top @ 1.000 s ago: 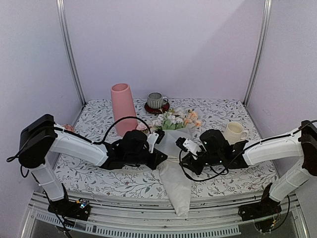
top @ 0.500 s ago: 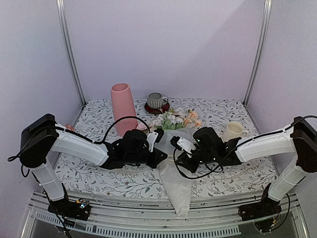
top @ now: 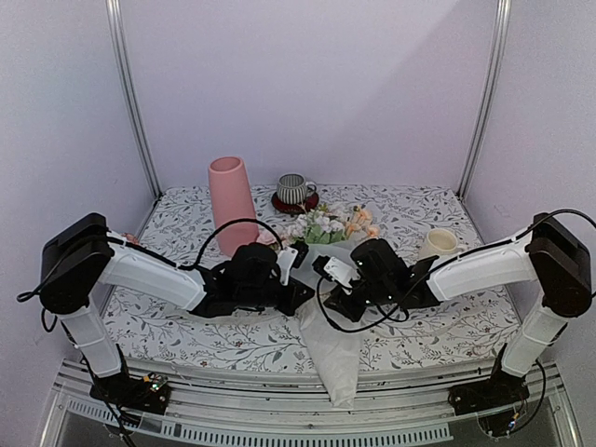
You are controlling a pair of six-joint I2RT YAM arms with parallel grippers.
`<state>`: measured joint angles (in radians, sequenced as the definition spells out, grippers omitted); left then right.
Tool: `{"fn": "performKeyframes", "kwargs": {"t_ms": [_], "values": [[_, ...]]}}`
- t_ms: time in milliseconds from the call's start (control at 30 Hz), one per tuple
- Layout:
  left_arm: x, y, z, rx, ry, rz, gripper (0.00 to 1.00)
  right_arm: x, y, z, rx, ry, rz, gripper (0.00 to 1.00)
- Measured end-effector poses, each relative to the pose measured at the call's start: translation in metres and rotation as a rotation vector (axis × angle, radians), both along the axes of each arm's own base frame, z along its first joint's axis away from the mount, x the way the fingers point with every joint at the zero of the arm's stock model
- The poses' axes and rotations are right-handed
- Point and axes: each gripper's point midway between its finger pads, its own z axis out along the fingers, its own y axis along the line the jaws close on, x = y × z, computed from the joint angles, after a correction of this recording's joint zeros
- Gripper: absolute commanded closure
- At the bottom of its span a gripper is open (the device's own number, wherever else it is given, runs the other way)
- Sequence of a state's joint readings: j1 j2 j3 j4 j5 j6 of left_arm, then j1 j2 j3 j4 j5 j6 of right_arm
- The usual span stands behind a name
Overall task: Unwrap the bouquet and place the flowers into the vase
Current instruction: Untie the half-tied ribbon from the folded wrapping paper.
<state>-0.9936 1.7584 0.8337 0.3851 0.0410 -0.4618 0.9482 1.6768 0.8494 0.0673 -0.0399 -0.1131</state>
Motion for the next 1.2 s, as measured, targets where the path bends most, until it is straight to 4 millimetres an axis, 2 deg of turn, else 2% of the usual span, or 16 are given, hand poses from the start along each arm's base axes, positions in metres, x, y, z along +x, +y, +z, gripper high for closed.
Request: {"fn": "performKeyframes", "kwargs": {"t_ms": [133, 300, 533, 733, 900, 1100, 1167, 1200], "values": [[0.000, -0.001, -0.002, 0.003, 0.002, -0.001, 1.00, 0.004, 0.002, -0.006, -0.016, -0.001, -0.004, 0.72], [0.000, -0.001, -0.003, 0.003, 0.005, -0.002, 1.00, 0.005, 0.004, -0.013, -0.033, 0.002, 0.000, 0.94], [0.001, -0.001, -0.003, 0.003, 0.006, 0.001, 1.00, 0.003, -0.002, -0.006, -0.013, -0.011, -0.018, 0.97], [0.001, 0.000, -0.003, 0.003, 0.006, 0.009, 1.00, 0.000, -0.031, 0.029, 0.066, -0.090, -0.106, 0.97], [-0.001, 0.005, -0.009, 0.015, 0.018, 0.016, 1.00, 0.006, -0.067, 0.053, 0.137, -0.151, -0.263, 0.97], [-0.005, 0.012, -0.016, 0.029, 0.030, 0.023, 1.00, 0.024, -0.119, 0.056, 0.202, -0.137, -0.481, 0.97], [-0.006, 0.014, -0.016, 0.029, 0.031, 0.026, 1.00, 0.029, -0.129, 0.054, 0.217, -0.126, -0.535, 0.96], [-0.006, 0.015, -0.015, 0.029, 0.030, 0.027, 1.00, 0.030, -0.132, 0.054, 0.223, -0.120, -0.552, 0.92]]}}
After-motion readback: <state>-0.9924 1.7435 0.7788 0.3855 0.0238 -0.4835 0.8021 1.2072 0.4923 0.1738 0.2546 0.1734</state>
